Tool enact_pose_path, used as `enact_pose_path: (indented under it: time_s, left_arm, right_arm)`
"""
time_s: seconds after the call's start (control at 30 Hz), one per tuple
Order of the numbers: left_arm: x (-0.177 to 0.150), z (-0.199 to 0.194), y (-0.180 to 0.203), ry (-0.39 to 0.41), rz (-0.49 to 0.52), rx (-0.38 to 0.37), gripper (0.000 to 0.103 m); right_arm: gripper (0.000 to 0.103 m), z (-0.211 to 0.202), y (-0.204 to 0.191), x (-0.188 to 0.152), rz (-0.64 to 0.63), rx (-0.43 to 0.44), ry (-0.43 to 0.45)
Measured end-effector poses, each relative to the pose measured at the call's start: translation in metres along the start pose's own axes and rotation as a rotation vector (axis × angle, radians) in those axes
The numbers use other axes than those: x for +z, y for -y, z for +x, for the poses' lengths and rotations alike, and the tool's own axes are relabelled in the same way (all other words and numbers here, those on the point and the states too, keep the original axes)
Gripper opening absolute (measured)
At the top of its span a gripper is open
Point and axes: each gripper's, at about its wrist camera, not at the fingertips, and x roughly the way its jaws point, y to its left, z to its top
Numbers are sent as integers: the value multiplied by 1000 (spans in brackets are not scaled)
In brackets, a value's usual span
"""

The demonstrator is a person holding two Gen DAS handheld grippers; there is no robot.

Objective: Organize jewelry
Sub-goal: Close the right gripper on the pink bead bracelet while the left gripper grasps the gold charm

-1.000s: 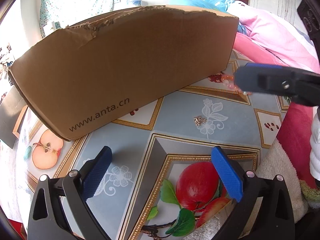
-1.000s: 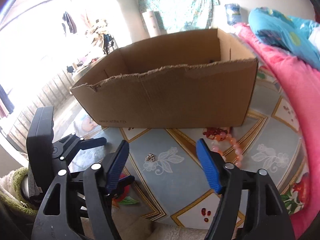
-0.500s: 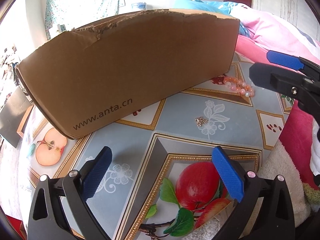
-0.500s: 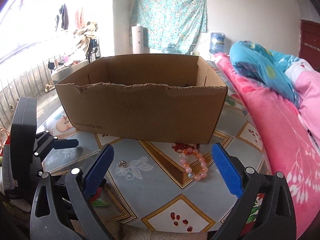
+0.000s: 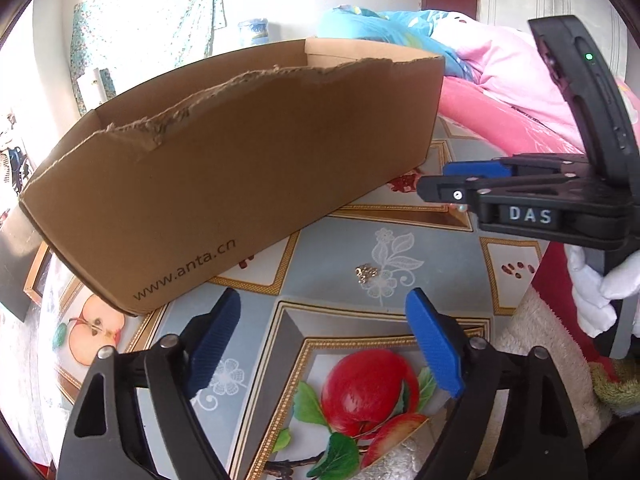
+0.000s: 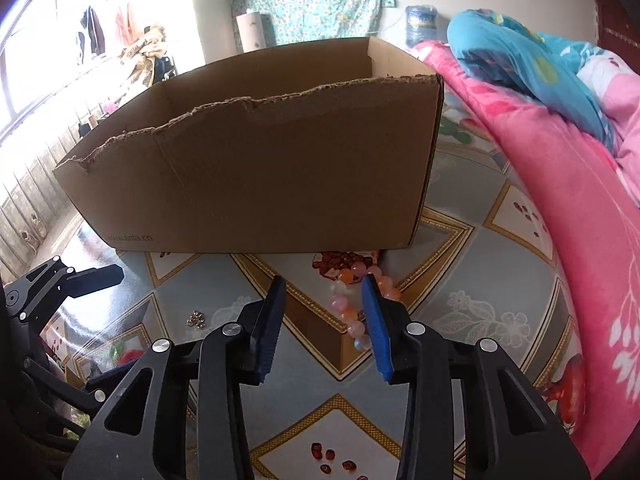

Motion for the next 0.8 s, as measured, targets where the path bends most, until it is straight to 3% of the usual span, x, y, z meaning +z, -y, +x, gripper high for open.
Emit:
enact_pose_path:
  time_s: [0.1, 0.33, 0.53, 0.8]
  left_arm:
    - [6, 4, 4, -10, 14, -19, 60]
    - [14, 14, 10, -41, 51, -51, 35]
    - [16, 22, 14, -60, 76, -66, 20]
    - [21, 27, 20, -55, 103, -56, 9]
  right_arm:
    - [34, 7, 4, 1, 18, -1, -25]
    - [25, 16, 12, 1, 46, 8, -54]
    - [22, 17, 16, 2, 55, 15, -54]
    - [22, 21, 20, 5, 56, 21, -53]
